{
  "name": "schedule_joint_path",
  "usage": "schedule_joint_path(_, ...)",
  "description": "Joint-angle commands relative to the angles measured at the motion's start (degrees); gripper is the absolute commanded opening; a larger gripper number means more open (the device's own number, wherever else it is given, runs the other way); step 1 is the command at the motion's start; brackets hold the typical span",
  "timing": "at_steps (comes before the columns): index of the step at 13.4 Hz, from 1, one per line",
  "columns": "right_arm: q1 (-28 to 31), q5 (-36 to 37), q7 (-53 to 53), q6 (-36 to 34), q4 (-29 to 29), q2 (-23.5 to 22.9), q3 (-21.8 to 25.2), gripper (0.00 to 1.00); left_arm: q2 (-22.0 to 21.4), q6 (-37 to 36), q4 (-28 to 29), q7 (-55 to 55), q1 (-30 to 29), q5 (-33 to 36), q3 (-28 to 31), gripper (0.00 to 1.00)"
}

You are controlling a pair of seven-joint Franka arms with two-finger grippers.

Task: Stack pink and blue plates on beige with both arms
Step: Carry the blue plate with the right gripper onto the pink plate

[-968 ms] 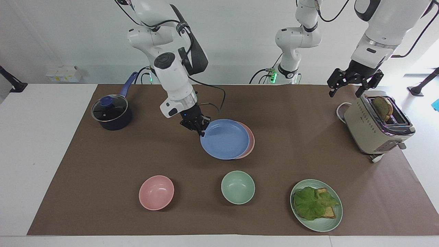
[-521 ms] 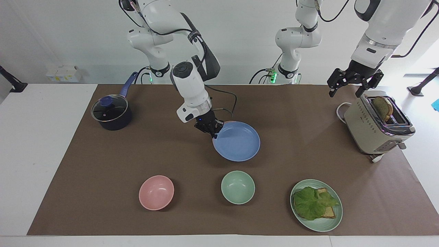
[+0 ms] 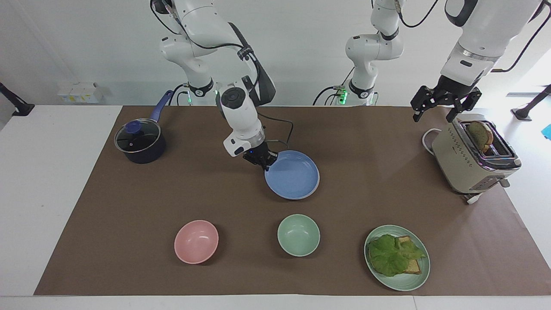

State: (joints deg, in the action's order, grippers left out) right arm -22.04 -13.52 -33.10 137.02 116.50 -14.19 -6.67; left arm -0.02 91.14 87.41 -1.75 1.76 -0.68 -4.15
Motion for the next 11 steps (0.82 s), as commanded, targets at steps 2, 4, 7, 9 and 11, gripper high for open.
schedule_joint_path(2,-0.4,-1.4,1.1,-1.8,1.8,2.5,0.1,0.00,-0.6,-1.0,0.2,0.8,-0.4,0.7,-0.2,1.00)
schedule_joint_path(4,-0.4,-1.3,1.0,-2.0,1.5,2.4,0.1,0.05,-0.6,-1.0,0.2,0.8,-0.4,0.7,-0.2,1.00)
schedule_joint_path(7,-0.4,-1.4,0.3,-2.1,0.1,1.9,0.1,0.98,-0.6,-1.0,0.2,0.8,-0.4,0.7,-0.2,1.00)
schedule_joint_path(9,-0.3,-1.4,-0.3,-2.3,-1.6,1.8,0.1,1.00,-0.6,-0.9,0.2,0.8,-0.4,0.7,-0.2,1.00)
schedule_joint_path(11,0.5,-1.2,-0.6,-5.0,-4.8,2.3,0.3,1.00,-0.6,-0.9,0.2,0.8,-0.4,0.7,-0.2,1.00)
